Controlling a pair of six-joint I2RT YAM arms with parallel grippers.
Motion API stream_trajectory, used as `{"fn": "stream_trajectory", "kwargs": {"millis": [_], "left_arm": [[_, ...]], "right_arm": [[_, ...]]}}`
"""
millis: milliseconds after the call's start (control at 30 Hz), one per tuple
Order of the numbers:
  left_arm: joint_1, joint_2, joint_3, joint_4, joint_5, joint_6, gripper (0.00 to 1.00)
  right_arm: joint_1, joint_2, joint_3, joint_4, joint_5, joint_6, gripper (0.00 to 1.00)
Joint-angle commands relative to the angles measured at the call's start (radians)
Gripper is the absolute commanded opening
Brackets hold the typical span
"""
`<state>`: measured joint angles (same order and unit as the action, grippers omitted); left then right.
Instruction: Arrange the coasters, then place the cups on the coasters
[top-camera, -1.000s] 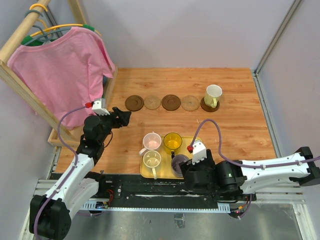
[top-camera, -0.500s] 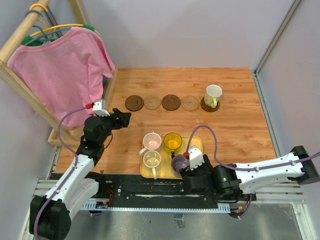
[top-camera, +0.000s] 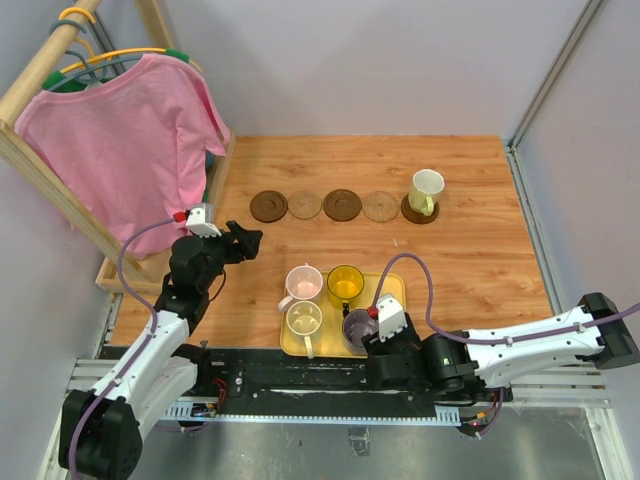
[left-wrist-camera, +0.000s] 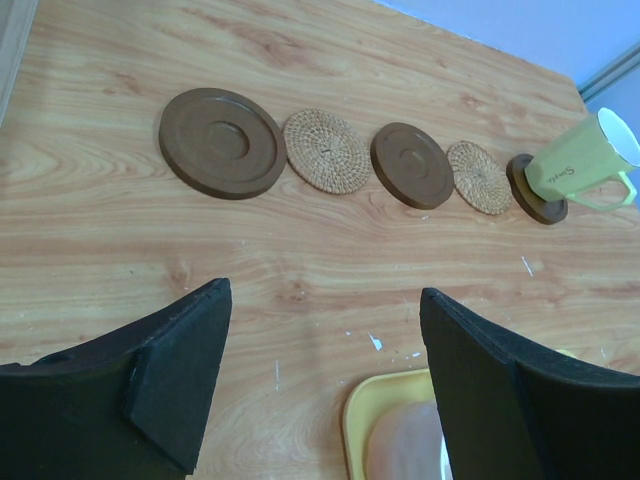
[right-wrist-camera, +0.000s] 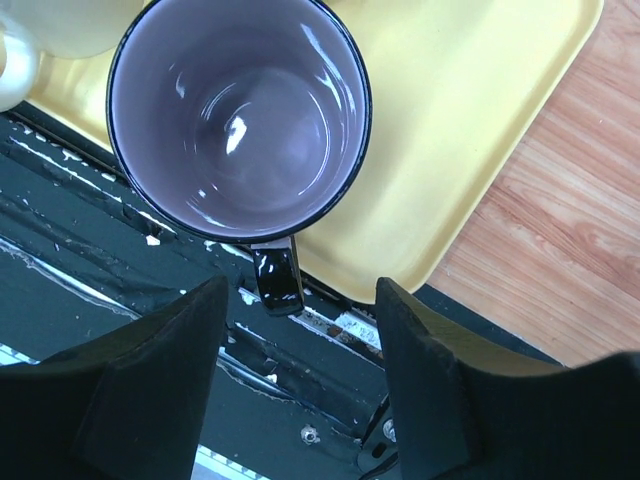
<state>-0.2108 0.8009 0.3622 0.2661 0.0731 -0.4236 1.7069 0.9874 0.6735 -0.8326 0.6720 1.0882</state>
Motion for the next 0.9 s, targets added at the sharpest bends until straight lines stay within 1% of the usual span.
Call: {"fn": "stream_trajectory", "kwargs": {"millis": [0,267,600,633,733,867], "left_arm": [[0.004,-0.005,-0.011,0.034,-0.013,0.016,0.80],[0.004,0.003,-0.012,0.043,-0.015,0.018,0.80],[0.004,0.001,-0.018,0.048,-0.021,0.023,0.80],[0.004,0.001,-0.019,0.050,-0.021,0.022,0.80],[0.004,0.001,-0.020,0.053,-0.022,0.021,0.80],[0.004,0.000,-0.021,0.051,-0.020,0.020,0.80]], "right_arm": [[0.003,0.024,-0.008,0.034,0.038,-0.025,0.61],[-0.055,0.067,-0.017,0.113,-0.030,-0.112,0.59],[-0.127,0.099,-0.039,0.169,-0.103,-0.168,0.48],[-0.133,0.102,-0.042,0.176,-0.109,-0.172,0.47],[-0.139,0.115,-0.045,0.187,-0.121,-0.180,0.37],[-0.140,0.135,-0.043,0.186,-0.130,-0.179,0.22]]}}
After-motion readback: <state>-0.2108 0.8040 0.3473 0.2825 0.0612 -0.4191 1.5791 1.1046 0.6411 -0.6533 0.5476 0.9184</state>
